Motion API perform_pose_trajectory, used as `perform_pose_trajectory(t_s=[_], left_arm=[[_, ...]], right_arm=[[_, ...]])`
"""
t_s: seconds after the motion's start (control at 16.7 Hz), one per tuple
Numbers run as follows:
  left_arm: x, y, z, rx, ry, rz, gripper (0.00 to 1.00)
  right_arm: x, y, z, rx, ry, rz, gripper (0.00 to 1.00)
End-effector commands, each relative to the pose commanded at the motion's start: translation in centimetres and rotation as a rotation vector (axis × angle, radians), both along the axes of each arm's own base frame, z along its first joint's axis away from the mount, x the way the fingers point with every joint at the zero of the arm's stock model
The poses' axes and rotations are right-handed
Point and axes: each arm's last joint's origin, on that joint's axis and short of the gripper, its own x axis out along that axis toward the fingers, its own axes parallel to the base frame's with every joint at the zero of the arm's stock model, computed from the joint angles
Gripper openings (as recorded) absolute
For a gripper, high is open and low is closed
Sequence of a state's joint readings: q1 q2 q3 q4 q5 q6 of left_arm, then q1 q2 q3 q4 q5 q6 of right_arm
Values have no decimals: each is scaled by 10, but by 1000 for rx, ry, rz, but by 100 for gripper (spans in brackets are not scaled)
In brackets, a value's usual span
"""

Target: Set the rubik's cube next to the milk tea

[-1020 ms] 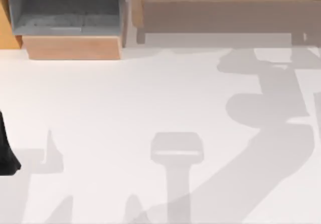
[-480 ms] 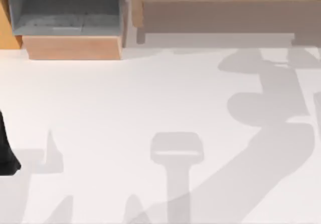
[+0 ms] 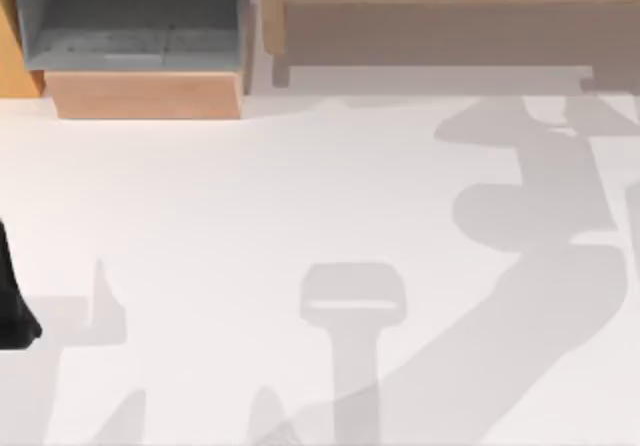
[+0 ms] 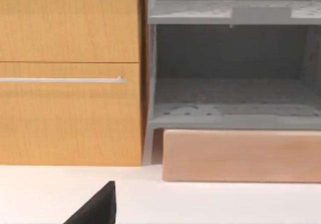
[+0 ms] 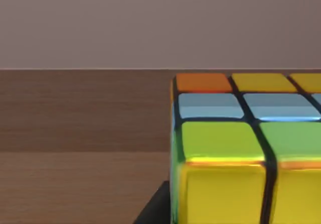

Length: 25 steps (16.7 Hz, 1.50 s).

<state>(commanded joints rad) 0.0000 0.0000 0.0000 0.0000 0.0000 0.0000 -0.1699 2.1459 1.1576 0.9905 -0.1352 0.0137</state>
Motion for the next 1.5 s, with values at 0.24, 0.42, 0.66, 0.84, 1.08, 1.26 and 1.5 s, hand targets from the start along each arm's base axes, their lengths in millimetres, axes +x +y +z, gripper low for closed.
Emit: perform_pose_trajectory(t_s=[0.24, 0.42, 0.66, 0.84, 1.08, 1.26, 1.5], left_arm=[[0, 0, 0, 0, 0, 0, 100], [0, 0, 0, 0, 0, 0, 100], [0, 0, 0, 0, 0, 0, 100], [0, 0, 0, 0, 0, 0, 100], [0, 0, 0, 0, 0, 0, 100], [0, 0, 0, 0, 0, 0, 100], [0, 0, 0, 0, 0, 0, 100]], right_arm=[[0, 0, 0, 0, 0, 0, 0], [0, 0, 0, 0, 0, 0, 0], [0, 0, 8, -1, -21, 1, 0], [1, 1, 15, 0, -26, 4, 0], [0, -1, 10, 1, -1, -2, 0], [0, -1, 11, 3, -3, -1, 0], [-1, -4, 37, -31, 6, -16, 0]])
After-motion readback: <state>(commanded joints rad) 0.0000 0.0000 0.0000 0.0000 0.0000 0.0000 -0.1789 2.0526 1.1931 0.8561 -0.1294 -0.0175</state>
